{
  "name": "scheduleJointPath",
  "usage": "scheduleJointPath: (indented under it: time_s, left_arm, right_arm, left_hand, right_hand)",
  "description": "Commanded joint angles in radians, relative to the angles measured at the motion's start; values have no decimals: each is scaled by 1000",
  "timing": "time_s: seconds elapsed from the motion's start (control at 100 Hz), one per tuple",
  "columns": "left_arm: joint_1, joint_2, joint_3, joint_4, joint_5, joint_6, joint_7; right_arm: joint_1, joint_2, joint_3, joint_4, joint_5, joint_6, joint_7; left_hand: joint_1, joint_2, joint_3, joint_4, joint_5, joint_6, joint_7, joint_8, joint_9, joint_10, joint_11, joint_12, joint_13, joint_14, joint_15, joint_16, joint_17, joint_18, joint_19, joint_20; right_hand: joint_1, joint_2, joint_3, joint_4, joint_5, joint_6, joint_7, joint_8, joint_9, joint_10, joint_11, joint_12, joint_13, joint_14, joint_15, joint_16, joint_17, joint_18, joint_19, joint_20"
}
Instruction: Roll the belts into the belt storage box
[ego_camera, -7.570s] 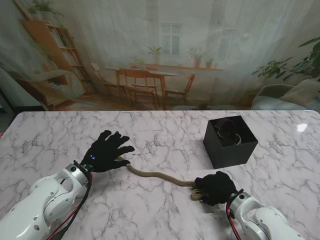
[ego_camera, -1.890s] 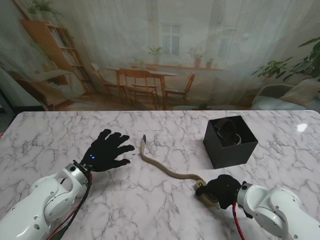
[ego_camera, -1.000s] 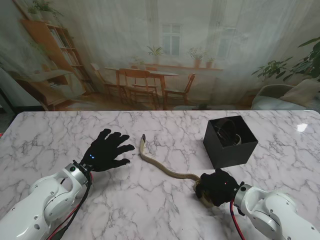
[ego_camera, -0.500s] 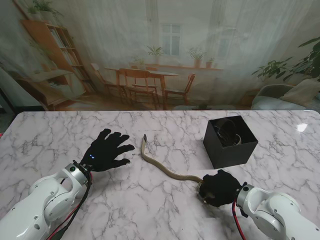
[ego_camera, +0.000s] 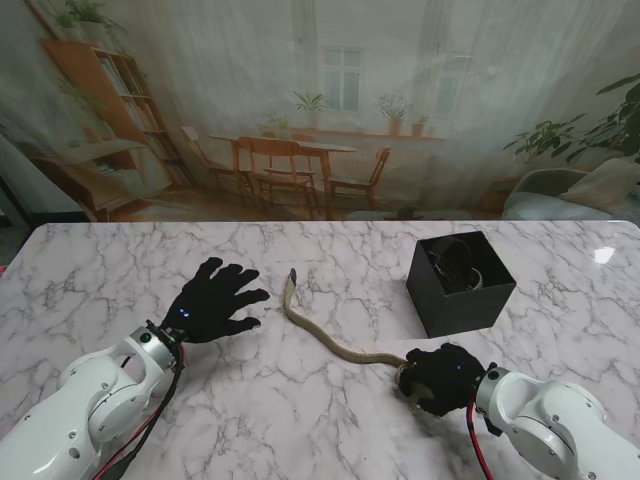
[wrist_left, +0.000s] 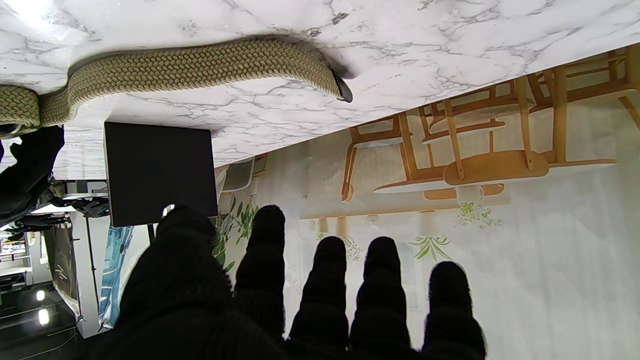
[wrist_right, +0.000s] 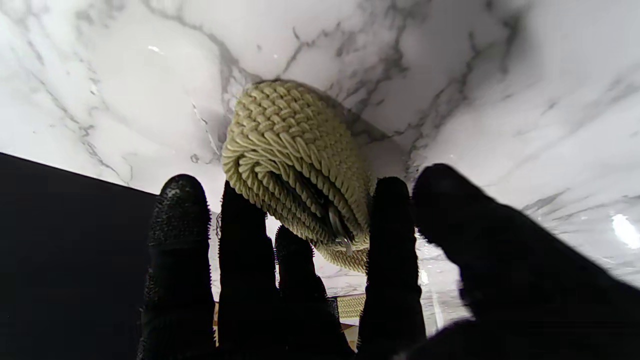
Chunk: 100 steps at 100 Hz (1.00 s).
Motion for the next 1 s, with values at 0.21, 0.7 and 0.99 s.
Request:
scheduleJointPath:
  time_s: [0.21, 0.7, 0.99]
  left_arm:
    - [-1, -2, 3, 1, -1, -1, -14]
    - [-2, -2, 3, 1, -2, -5, -17]
    - [-3, -2, 5, 2, -3, -6, -17]
  right_arm:
    - [-11, -8, -20, 15, -5, 64, -31]
    - [-16, -13, -37, -17, 103, 152, 42]
    - [-2, -19, -67, 15, 109, 198, -9]
  left_hand:
    - [6, 49, -28, 2, -23, 33, -6, 4, -27, 9, -11, 7, 7, 1, -31, 3, -21, 37, -36, 13]
    - [5, 48, -27, 2, -13, 38, -7, -1, -26, 10, -11, 7, 7, 2, -31, 3, -21, 38, -39, 14]
    - [4, 49, -27, 2, -20, 24, -7, 0, -26, 10, -11, 7, 6, 2, -32, 3, -21, 38, -41, 14]
  right_hand:
    - [208, -59, 117, 16, -274, -212, -35, 10, 38, -30, 147, 63, 327, -94, 268, 166, 291, -95, 192, 1]
    - [28, -97, 47, 18, -299, 323, -164, -123, 104, 16, 198, 97, 498, -104, 351, 215, 474, -127, 298, 10]
    - [312, -22, 235, 21, -252, -89, 0, -26, 160, -9, 234, 109, 523, -124, 429, 229, 543, -141, 314, 1]
